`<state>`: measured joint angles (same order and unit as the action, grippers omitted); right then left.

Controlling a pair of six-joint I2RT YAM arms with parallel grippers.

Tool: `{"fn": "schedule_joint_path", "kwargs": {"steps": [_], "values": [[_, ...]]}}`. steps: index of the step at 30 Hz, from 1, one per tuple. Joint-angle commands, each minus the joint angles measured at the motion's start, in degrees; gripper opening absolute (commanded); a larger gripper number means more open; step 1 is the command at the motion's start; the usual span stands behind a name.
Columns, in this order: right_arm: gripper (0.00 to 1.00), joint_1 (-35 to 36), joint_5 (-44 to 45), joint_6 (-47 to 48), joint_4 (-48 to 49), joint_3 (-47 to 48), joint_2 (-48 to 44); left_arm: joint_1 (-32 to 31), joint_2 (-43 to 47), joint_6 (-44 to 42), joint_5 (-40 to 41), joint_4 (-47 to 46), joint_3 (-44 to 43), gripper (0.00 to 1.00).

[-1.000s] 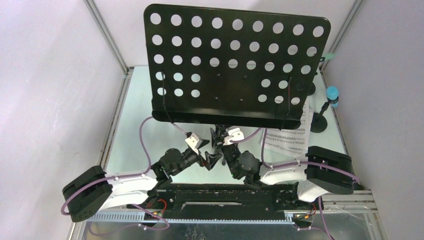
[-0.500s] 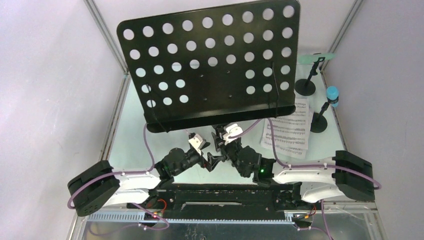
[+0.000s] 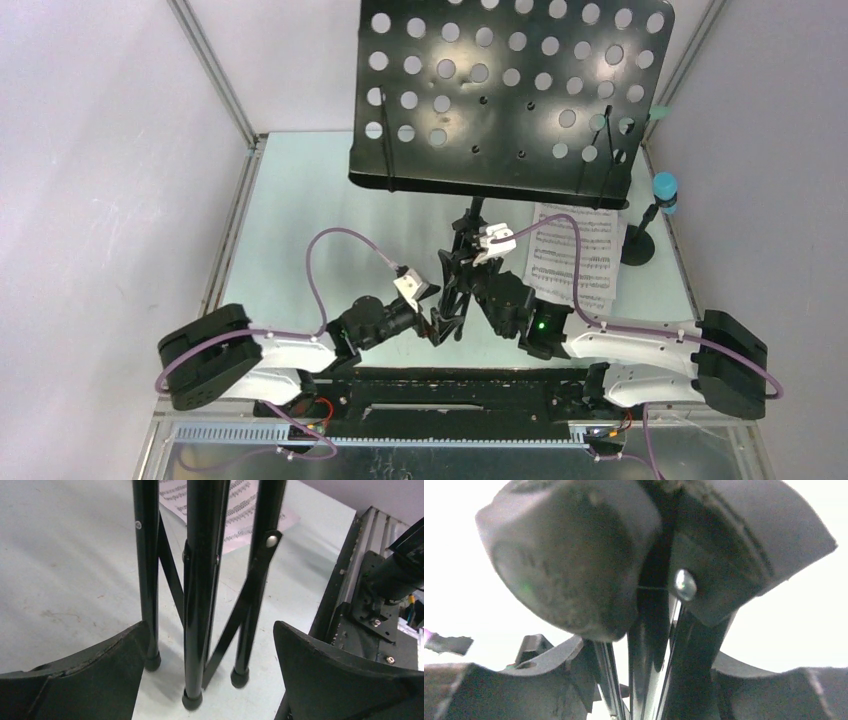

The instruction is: Pack up the instrument practice props

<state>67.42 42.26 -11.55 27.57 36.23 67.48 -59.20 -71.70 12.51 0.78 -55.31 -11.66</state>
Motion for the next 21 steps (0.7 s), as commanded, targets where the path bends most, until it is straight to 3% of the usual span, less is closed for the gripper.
{"fn": "schedule_joint_path", "kwargs": {"steps": [1, 6, 9, 11, 13, 21], "values": [[0.00, 0.65, -3.10, -4.44, 3.15, 3.24, -4.25, -0.81, -6.71, -0.80, -0.34, -5.92, -4.52, 1.00], [0.00, 0.22, -5.84, -4.40, 1.70, 3.24, -5.52, -0.83, -17.00, -1.24, 0.52, -8.59, -9.73, 0.97], [0.00, -0.53, -6.99, -3.84, 0.41, 3.24, -6.58, -0.83, -20.55, 0.75, 0.65, -9.74, -11.33, 0.78], [0.00, -1.61, -7.94, -3.65, -1.46, 3.51, -7.13, -0.83, -20.94, 2.29, 0.70, -10.63, -10.74, 0.60], [0.00, -3.23, -9.24, -3.92, -3.30, 4.14, -7.12, -0.83, -19.47, 3.44, 0.94, -10.83, -9.15, 0.46], [0.00, -9.51, -12.61, -3.23, -7.83, 10.68, 0.09, -1.67, -4.05, 5.41, 7.28, -6.35, 0.41, 0.22]]}}
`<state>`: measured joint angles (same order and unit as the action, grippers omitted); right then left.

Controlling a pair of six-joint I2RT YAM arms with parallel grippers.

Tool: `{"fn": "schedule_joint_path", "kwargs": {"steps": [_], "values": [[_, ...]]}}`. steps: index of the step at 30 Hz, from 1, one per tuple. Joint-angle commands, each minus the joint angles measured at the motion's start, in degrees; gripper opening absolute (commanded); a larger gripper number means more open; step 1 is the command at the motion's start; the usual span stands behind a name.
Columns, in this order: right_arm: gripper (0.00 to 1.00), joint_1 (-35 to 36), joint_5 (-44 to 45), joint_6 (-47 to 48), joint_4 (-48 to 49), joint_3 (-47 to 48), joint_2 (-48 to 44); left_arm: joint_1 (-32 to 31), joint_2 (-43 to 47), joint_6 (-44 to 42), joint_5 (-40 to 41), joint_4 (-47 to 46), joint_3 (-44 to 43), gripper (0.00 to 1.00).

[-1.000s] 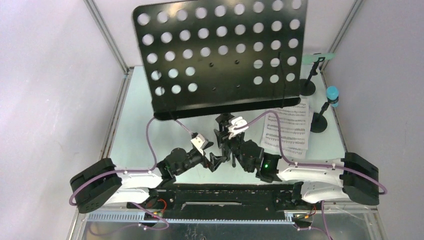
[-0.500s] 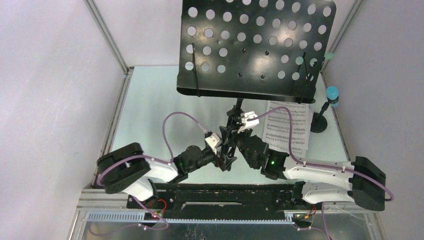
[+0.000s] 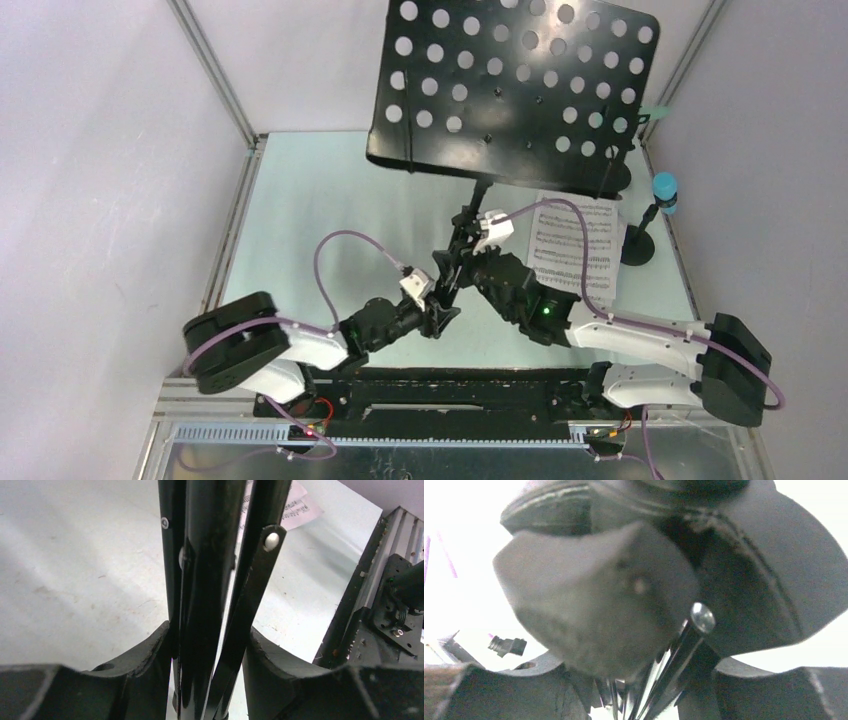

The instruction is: Pack up the instrument practice props

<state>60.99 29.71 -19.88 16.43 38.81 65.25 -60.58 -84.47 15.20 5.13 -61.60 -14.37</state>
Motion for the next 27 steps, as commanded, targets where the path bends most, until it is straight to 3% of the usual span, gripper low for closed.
{"fn": "schedule_joint_path", "kwargs": {"steps": [1, 5, 9, 13, 27], "values": [[0.00, -3.38, 0.29, 5.51, 3.02, 9.16, 3.46, -0.33, 11.24, 2.58, 2.69, 2.78, 3.35, 0.20], [0.00, -5.04, 0.18, 5.62, 4.98, 11.10, 7.28, -0.51, 18.42, 2.79, 4.12, 9.04, 4.94, 0.14], [0.00, -7.34, -2.41, 5.27, 4.21, 15.33, 13.21, -0.51, 23.97, 2.76, 7.96, 16.35, 5.47, 0.00], [0.00, -8.03, -1.93, 5.28, 1.97, 19.55, 18.31, -0.51, 26.39, 2.18, 7.99, 21.49, 4.93, 0.00], [0.00, -10.87, -1.47, -2.74, -0.48, 19.73, 29.32, -0.46, 29.26, 10.75, 9.92, 28.04, 8.48, 0.00]]}}
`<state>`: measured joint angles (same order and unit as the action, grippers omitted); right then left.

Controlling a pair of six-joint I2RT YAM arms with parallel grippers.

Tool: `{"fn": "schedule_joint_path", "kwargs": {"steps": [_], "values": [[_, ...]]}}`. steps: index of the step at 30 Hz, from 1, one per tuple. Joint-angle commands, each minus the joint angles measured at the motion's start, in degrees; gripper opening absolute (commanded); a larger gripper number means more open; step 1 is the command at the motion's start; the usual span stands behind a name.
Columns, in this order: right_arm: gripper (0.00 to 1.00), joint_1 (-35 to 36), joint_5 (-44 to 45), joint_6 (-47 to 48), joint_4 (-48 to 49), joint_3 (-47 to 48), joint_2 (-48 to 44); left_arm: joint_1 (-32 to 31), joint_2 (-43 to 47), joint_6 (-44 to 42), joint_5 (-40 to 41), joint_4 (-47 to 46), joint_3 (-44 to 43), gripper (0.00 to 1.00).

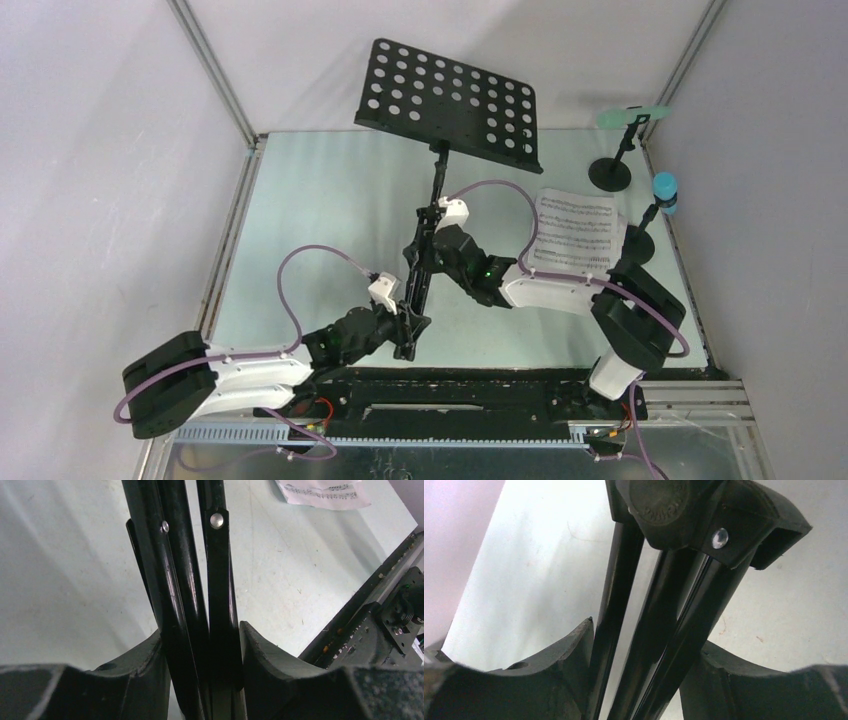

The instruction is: Pack up the instrument practice props

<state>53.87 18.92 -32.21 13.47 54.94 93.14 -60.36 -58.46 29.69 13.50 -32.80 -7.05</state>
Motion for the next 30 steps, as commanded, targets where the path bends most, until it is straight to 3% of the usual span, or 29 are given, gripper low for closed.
{"fn": "schedule_joint_path", "kwargs": {"steps": [1, 11, 18, 26, 27, 30], "values": [[0.00, -4.04, 9.22, 8.96, 1.81, 3.60, 2.03, -0.64, 3.64, -3.16, 1.81, 0.55, 0.97, 0.00], [0.00, -5.90, 5.88, 5.28, -3.33, 4.44, 6.14, 0.08, 3.29, 1.28, -0.64, 8.74, -2.18, 0.00], [0.00, -7.85, 0.59, 4.06, -5.13, 6.80, 12.17, 5.49, -4.10, 1.89, -9.08, 11.47, -7.81, 0.00], [0.00, -10.71, -6.53, 5.25, -7.06, 13.15, 18.52, 10.11, -8.96, 0.63, -9.51, 16.92, -13.17, 0.00], [0.04, -10.99, -7.61, 5.64, -7.41, 14.23, 19.24, 11.12, -9.34, 0.51, -9.37, 18.17, -13.96, 0.00], [0.30, -11.40, -9.29, 7.00, -9.33, 17.47, 20.87, 14.01, -10.50, -0.12, -9.16, 21.69, -15.78, 0.00]]}}
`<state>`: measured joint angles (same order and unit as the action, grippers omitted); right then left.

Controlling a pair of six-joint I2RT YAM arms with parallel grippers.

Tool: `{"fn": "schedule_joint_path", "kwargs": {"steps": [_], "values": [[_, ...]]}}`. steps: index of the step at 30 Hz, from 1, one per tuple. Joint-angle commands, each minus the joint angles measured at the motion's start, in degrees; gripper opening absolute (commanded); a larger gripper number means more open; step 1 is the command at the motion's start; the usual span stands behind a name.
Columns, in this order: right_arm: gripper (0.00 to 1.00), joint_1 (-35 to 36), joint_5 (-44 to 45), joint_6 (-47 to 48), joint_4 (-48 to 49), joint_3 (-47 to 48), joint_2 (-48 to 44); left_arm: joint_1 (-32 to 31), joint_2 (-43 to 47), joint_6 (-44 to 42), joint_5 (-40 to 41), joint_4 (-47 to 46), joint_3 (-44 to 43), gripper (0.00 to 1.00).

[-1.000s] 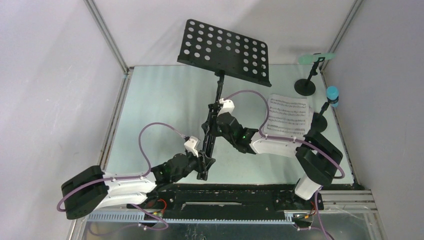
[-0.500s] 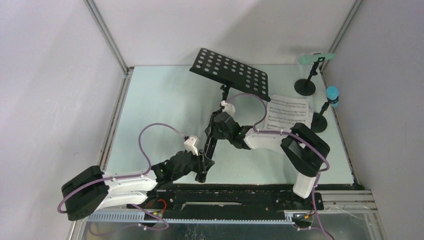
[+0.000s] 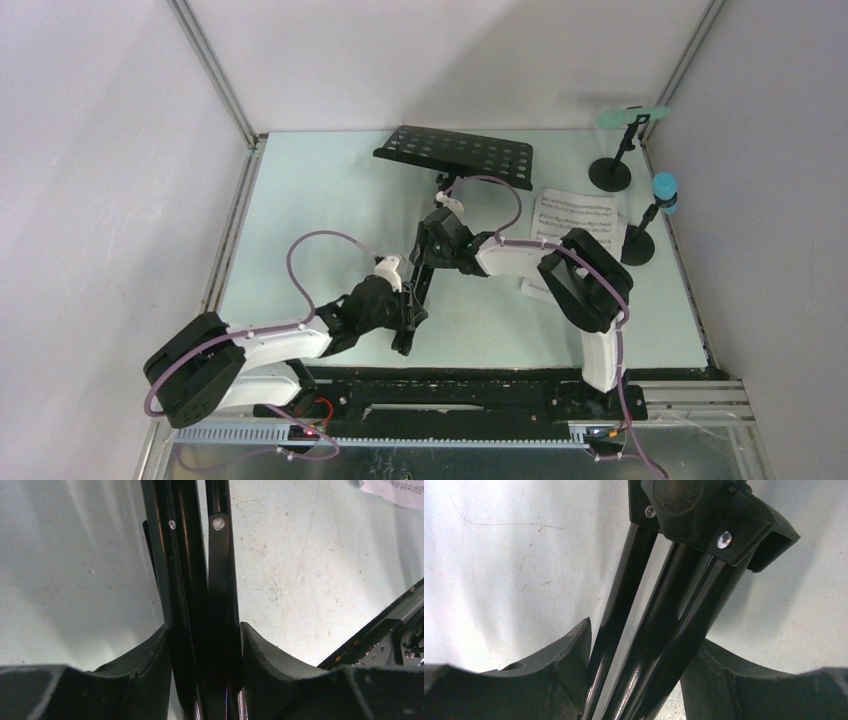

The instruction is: Pack up the instrument practice props

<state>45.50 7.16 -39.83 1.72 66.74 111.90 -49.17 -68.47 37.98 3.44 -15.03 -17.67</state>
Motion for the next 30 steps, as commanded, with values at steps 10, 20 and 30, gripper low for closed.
{"fn": "schedule_joint_path", "kwargs": {"steps": [10, 20, 30], "values": [[0.92, -1.84, 0.64, 18.61, -3.54, 3.88, -6.72, 7.87, -4.48, -10.17, 1.76, 4.25, -7.82, 0.23], [1.00, 4.11, 9.28, 18.59, -16.97, -5.13, -25.10, 8.02, 1.19, -11.40, 4.75, 9.94, -7.68, 0.60], [1.00, 8.21, 18.16, 10.95, -37.94, -6.78, -37.09, 7.97, 19.29, -11.86, 11.51, 23.65, -11.14, 1.00]]}}
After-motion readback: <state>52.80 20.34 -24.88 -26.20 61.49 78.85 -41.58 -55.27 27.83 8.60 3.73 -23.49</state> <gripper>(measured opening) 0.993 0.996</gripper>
